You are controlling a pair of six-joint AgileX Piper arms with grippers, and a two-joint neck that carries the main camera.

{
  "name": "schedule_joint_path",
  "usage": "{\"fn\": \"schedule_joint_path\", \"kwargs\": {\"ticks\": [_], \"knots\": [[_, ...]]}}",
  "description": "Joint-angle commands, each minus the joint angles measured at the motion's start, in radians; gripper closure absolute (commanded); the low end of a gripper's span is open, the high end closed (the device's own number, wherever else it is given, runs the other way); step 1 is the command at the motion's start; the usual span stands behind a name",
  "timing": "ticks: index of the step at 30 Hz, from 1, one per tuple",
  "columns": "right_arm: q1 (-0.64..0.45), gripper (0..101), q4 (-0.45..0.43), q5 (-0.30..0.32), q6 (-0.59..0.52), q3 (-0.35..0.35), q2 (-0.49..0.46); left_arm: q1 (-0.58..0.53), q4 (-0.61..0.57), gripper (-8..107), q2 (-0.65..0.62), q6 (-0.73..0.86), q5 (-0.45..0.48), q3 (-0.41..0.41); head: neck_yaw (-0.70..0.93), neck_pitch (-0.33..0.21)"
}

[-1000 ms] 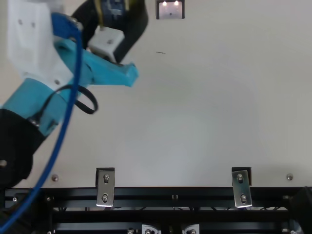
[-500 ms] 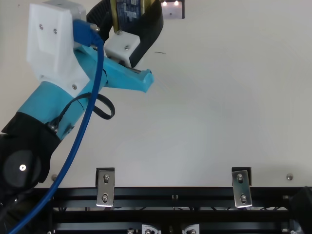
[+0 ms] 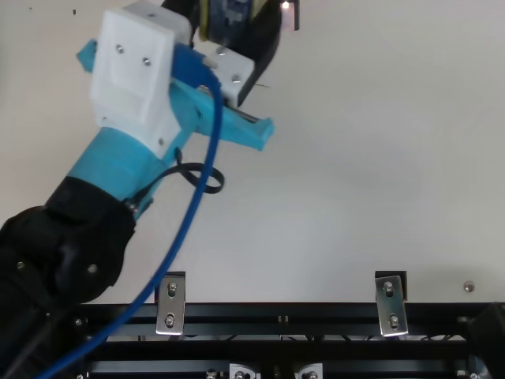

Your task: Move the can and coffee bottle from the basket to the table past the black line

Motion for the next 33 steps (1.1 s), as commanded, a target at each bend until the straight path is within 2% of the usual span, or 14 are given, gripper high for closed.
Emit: {"fn": "schedule_joint_path", "kwargs": {"ticks": [1, 12, 25, 33], "knots": [[0.0, 0, 0.0, 0.0, 0.0, 0.0, 0.0, -0.006, 0.063, 89, 0.018, -0.052, -0.009, -0.012, -0.003, -0.001], [0.0, 0, 0.0, 0.0, 0.0, 0.0, 0.0, -0.007, 0.39, 89, 0.158, -0.363, -0.043, -0.087, -0.003, -0.001], [0.0, 0, 0.0, 0.0, 0.0, 0.0, 0.0, 0.114, 0.894, 89, 0.369, -0.771, -0.205, -0.123, -0.003, -0.001], [0.0, 0, 0.0, 0.0, 0.0, 0.0, 0.0, 0.193, 1.063, 89, 0.441, -0.899, -0.273, -0.155, -0.003, -0.001]]}}
